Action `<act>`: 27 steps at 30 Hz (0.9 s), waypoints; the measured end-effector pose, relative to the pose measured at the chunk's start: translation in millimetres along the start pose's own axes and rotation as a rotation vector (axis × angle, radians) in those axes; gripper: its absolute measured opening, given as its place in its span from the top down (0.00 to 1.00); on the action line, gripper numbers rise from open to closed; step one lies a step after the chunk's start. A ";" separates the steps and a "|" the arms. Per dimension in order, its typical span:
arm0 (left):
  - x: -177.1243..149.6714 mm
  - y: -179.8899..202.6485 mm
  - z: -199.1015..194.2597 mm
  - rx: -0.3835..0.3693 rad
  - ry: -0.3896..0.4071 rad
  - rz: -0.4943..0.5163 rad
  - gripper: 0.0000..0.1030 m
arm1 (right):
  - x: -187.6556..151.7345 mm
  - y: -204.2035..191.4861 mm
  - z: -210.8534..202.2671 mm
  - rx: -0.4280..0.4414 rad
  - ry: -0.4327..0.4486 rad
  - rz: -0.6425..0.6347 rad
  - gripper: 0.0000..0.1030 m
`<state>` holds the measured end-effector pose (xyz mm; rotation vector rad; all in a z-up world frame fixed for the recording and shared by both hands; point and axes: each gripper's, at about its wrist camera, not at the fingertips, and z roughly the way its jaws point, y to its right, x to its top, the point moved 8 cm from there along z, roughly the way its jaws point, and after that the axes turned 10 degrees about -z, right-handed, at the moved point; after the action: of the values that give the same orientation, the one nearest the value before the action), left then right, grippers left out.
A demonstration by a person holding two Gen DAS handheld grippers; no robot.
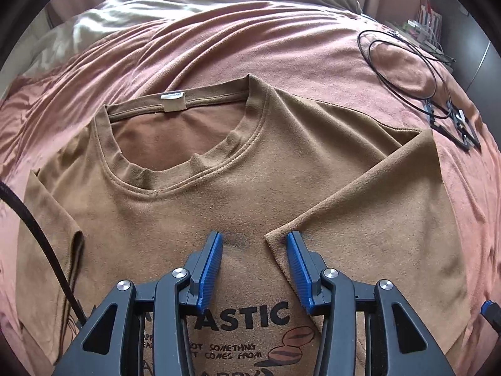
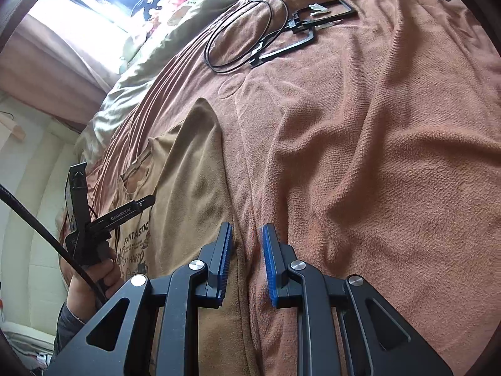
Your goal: Fold small clothes
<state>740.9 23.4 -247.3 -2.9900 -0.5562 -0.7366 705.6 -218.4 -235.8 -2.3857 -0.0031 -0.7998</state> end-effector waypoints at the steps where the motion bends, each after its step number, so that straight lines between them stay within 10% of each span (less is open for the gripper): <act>1: 0.3 0.7 -2.3 0.005 -0.001 0.003 0.55 | 0.3 1.7 -3.1 -0.003 0.008 0.011 0.85; 13: 2.4 92.3 -40.6 -0.210 0.032 0.166 0.66 | 2.2 22.2 -40.0 -0.030 0.119 0.077 0.82; 27: 17.3 167.3 3.0 -0.262 -0.003 0.236 0.83 | -9.3 49.7 -68.0 -0.106 0.184 0.152 0.82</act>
<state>813.8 -127.1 -230.1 -3.2139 -0.1072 -0.8431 670.3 -294.8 -225.7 -2.3675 0.2986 -0.9633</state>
